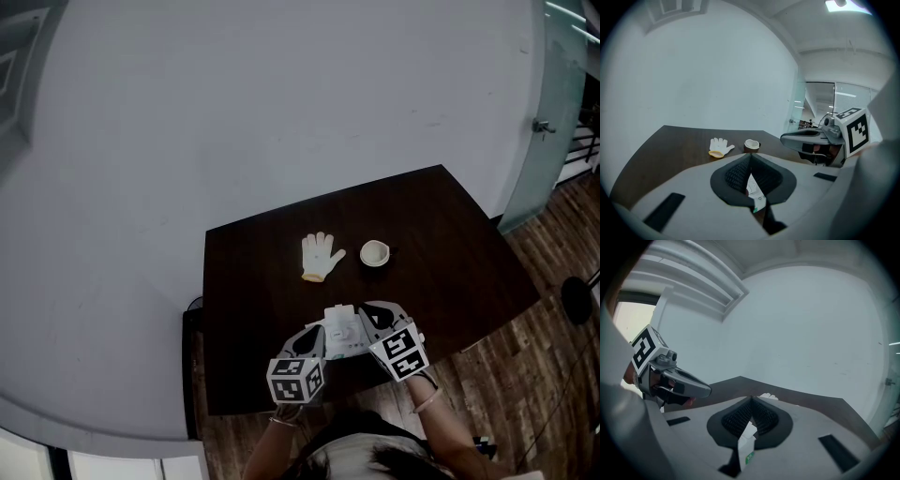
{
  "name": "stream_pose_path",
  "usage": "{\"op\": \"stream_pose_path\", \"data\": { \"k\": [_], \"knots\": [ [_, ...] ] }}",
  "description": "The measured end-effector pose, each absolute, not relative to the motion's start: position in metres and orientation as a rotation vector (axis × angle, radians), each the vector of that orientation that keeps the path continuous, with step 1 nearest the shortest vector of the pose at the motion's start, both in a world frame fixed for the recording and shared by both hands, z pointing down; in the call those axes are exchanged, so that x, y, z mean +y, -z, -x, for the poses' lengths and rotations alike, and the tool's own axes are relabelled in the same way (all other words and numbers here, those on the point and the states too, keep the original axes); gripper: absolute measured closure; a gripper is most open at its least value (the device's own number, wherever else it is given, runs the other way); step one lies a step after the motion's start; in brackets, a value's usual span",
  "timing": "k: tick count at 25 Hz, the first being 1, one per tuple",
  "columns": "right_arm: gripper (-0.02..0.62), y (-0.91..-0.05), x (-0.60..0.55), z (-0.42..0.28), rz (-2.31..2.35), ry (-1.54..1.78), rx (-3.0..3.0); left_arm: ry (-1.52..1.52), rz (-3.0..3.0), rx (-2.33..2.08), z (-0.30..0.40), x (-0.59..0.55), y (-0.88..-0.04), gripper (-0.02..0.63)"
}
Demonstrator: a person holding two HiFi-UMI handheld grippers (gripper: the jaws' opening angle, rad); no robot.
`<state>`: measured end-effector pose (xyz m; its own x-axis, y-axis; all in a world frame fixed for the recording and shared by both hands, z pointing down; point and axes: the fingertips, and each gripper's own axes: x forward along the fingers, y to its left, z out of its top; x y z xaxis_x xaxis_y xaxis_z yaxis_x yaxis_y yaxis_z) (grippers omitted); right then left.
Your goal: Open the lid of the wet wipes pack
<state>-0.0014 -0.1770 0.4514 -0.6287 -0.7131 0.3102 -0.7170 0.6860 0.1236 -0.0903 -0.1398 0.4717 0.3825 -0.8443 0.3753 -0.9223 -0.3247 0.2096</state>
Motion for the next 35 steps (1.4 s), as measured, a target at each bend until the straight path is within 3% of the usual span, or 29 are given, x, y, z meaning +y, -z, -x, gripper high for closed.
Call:
{"op": "stream_pose_path", "data": {
  "k": [35],
  "knots": [
    [0.589,-0.374,-0.156,-0.011,-1.246,0.039,-2.635,-0.124,-2.348,-1.591,0.097,-0.133,-0.378,0.588]
  ]
}}
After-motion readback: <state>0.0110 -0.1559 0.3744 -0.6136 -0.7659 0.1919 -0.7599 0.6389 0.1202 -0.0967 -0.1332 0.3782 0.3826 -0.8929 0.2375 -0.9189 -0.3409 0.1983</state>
